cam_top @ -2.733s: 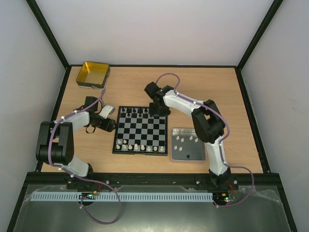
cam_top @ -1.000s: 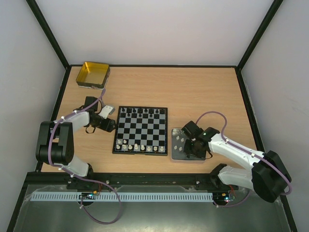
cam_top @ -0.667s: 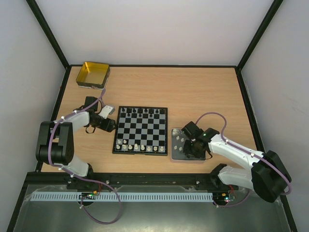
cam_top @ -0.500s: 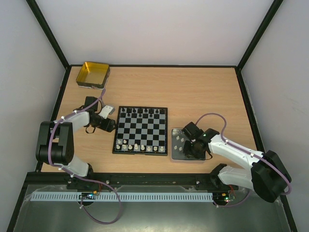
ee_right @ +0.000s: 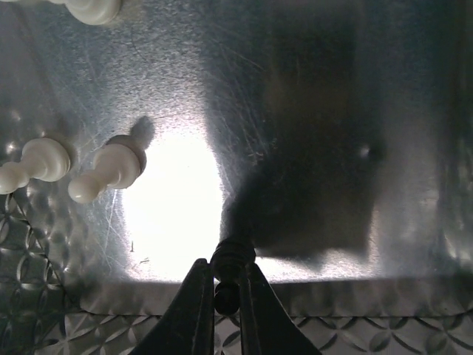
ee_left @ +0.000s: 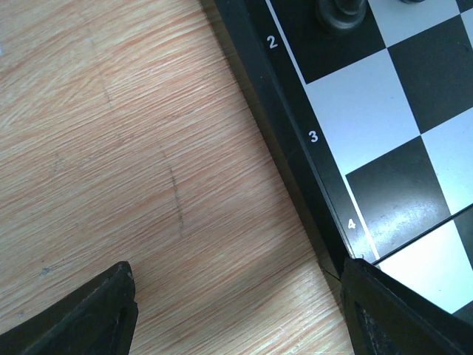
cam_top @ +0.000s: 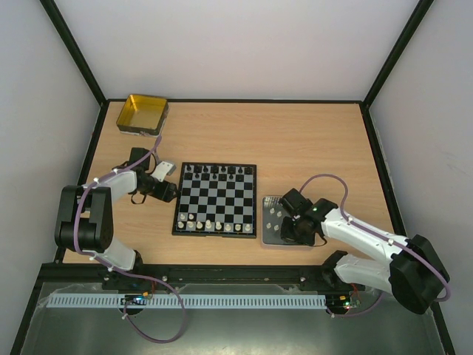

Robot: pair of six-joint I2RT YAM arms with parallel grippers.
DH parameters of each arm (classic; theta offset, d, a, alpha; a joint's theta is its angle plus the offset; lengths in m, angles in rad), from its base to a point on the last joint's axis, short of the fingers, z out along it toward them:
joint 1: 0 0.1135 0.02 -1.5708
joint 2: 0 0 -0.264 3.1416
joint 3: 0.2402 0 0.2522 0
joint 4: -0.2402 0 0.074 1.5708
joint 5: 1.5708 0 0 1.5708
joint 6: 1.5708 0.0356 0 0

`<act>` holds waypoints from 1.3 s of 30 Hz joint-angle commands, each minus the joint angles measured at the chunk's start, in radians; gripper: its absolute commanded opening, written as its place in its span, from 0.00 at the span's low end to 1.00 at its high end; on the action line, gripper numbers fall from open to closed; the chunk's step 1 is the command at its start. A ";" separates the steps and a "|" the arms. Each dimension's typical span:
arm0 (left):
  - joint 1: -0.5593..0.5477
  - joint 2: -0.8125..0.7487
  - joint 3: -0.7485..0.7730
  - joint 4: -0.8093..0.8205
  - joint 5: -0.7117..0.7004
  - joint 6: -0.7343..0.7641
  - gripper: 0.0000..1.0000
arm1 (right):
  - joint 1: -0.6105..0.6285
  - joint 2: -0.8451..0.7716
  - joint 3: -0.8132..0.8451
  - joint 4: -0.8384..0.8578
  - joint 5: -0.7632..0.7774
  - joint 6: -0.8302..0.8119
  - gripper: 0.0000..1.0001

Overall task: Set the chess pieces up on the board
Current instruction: Pick up the chess piece from the storage box, then place the chess piece on the chessboard.

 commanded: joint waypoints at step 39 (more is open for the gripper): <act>0.000 -0.015 -0.007 -0.016 0.014 0.011 0.79 | -0.049 0.788 0.993 -0.119 0.143 -0.278 0.03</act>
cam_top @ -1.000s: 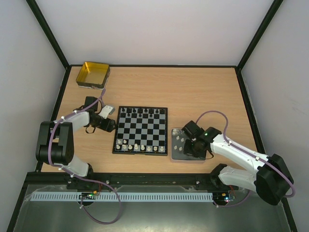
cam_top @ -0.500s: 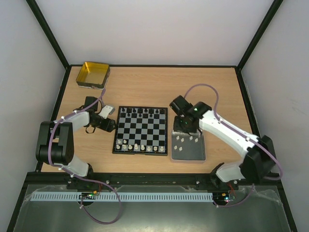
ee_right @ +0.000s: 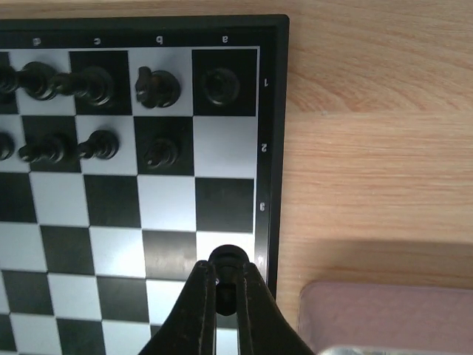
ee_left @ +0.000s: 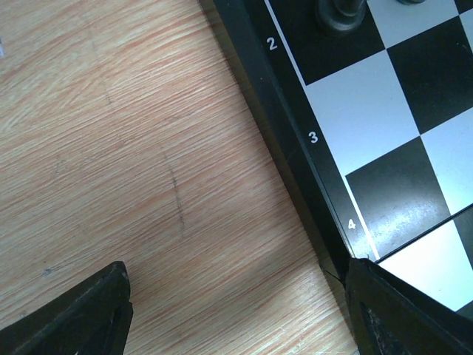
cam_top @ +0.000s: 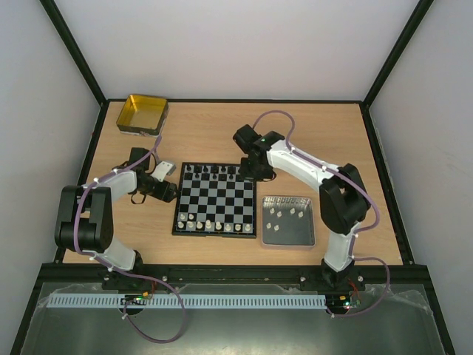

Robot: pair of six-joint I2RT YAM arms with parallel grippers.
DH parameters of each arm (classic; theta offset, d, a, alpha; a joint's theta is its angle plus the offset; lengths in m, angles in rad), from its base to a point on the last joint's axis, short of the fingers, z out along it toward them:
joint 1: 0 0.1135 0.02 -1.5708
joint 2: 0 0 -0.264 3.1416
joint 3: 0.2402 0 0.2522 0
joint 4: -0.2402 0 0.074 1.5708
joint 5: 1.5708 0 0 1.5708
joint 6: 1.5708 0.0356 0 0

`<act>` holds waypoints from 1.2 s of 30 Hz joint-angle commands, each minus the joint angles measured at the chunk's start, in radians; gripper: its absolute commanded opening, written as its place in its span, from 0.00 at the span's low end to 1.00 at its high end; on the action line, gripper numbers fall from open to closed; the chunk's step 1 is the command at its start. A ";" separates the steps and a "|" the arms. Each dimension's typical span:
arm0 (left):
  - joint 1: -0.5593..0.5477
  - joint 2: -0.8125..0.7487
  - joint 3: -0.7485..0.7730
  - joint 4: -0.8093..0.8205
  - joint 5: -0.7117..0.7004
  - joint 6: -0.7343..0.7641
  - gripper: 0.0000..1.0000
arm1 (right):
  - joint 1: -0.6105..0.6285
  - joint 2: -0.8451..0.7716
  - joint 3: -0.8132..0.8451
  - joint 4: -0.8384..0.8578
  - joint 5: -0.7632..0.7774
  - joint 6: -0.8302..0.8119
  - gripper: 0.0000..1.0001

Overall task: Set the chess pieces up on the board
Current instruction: Place the chess piece on the chessboard.

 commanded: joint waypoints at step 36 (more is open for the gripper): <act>0.005 -0.022 -0.012 -0.016 0.015 0.010 0.82 | -0.055 0.231 0.126 0.050 0.002 -0.039 0.04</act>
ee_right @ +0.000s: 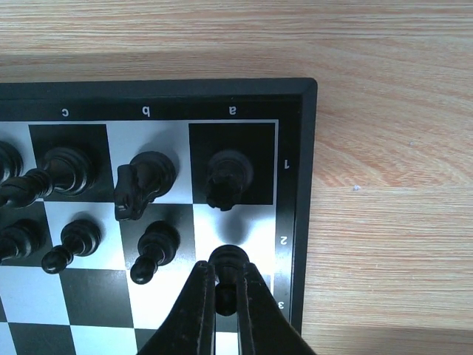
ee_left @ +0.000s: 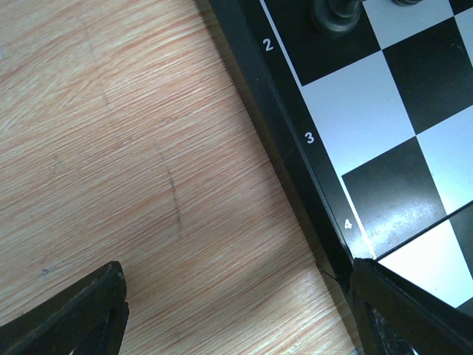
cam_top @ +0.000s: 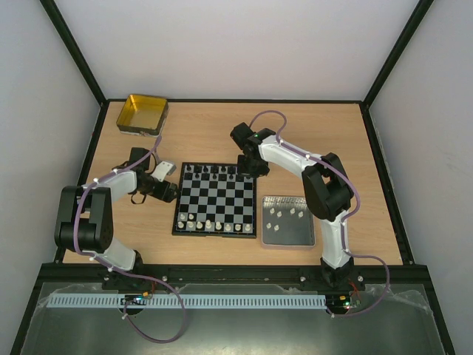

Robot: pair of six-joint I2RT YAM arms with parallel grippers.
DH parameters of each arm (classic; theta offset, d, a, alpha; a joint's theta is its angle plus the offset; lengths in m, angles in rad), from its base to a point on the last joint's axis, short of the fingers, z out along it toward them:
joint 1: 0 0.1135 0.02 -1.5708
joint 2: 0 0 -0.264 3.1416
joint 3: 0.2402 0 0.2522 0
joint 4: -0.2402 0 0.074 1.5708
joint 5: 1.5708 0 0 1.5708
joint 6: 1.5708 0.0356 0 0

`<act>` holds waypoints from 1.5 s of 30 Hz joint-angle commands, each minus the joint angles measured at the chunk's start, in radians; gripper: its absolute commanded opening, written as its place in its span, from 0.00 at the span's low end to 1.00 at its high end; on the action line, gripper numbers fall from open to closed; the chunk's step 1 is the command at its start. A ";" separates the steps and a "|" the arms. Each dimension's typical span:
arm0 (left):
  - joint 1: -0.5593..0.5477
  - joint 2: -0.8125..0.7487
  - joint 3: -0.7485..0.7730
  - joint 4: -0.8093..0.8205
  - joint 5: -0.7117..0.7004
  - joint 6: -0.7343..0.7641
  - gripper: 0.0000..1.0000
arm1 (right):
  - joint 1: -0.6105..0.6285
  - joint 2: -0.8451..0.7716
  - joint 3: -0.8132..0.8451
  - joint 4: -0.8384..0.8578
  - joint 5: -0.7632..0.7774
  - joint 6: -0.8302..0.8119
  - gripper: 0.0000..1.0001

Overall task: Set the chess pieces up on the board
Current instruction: Place the chess piece on the chessboard.

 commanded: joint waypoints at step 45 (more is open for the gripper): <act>0.007 -0.028 -0.016 -0.014 0.012 0.010 0.82 | -0.010 0.048 -0.008 0.034 0.027 -0.012 0.15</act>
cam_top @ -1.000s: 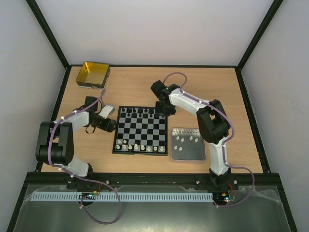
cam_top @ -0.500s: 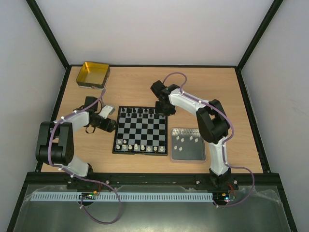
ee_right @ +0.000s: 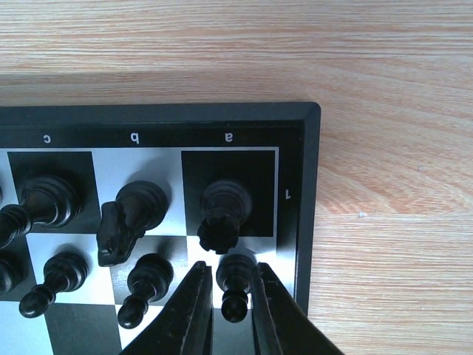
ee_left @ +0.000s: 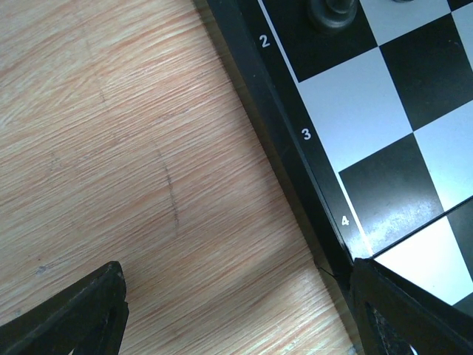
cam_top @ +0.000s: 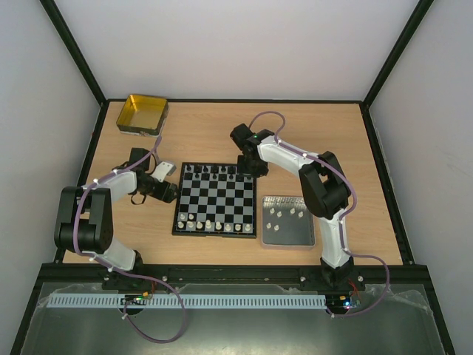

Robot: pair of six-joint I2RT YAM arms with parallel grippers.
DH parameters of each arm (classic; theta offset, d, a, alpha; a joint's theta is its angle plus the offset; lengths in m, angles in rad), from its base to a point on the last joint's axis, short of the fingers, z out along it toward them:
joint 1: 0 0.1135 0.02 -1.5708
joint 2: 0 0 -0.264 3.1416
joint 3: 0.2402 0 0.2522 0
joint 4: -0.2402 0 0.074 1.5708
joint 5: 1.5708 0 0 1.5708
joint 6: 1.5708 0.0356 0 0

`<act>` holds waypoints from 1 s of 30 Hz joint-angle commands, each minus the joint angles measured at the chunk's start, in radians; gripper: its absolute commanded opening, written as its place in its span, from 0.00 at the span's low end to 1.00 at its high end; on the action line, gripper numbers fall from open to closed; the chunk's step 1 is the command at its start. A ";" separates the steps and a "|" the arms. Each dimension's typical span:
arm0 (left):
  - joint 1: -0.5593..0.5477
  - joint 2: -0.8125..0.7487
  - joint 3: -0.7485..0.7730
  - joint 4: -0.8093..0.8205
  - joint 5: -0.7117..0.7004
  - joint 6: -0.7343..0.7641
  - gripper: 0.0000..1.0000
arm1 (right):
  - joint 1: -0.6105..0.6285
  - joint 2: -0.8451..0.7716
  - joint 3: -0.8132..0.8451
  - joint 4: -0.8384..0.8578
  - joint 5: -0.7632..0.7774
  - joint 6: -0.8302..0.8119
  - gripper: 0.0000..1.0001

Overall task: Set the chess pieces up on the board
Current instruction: Place the chess piece on the chessboard, then pick up the chess piece from the storage box.

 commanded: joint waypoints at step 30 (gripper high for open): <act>0.011 -0.027 -0.017 -0.013 0.002 0.007 0.83 | -0.004 -0.519 -0.312 -0.057 0.053 0.037 0.47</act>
